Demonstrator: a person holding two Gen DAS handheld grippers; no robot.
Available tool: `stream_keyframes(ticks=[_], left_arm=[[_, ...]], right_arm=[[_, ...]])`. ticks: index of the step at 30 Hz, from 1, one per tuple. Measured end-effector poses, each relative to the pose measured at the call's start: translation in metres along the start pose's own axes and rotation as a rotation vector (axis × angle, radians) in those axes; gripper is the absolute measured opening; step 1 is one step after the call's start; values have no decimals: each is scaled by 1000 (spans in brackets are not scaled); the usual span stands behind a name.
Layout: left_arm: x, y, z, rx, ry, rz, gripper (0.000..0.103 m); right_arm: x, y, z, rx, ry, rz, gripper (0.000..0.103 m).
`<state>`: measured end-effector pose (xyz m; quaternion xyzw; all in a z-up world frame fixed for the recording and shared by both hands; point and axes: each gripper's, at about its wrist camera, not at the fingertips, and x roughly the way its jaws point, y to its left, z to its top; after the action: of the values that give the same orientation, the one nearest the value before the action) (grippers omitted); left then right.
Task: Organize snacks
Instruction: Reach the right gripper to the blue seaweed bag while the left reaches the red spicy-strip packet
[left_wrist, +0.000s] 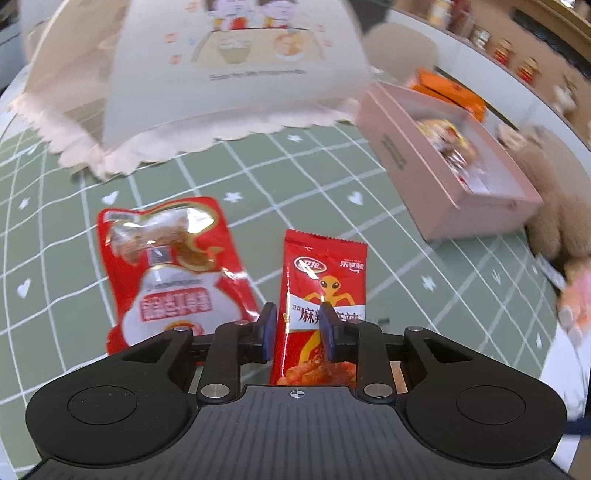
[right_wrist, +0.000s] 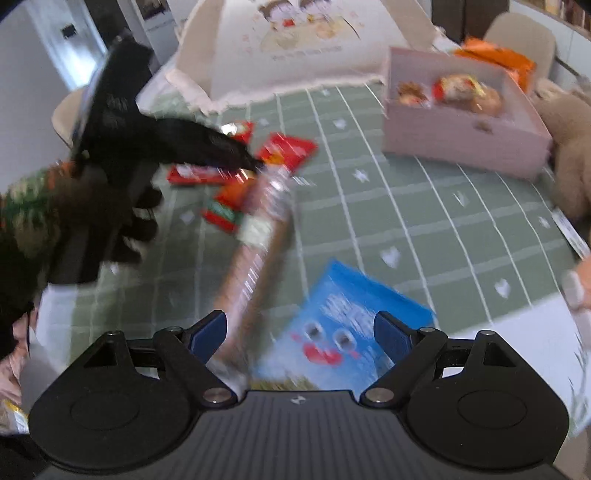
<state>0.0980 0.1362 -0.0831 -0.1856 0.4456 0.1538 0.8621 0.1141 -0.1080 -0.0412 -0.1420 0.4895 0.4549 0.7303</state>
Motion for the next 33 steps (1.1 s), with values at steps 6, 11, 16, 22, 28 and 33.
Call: stream_keyframes(ticks=[6,11,16,22,28,33], left_arm=[[-19,9,-24,72,43,6,40],[-37,10,-40,135,71,52,35],[-49,-11,-28,119,-1,2,35],[-13,-56,-16,221,64,81,36],[1,-74,-18,281,93,83,59],[6,-75,-15,267,113,53,76]], right_arm=[[39,17,26,-9,21,52,73],[47,19,28,-111,-33,-81,68],[39,-10,34,-60,-58,-147,68],[10,-41,23,53,-72,-156,70],[2,-66,-4,163,-34,-148,72],[15,-70,-21,213,21,-138,72]])
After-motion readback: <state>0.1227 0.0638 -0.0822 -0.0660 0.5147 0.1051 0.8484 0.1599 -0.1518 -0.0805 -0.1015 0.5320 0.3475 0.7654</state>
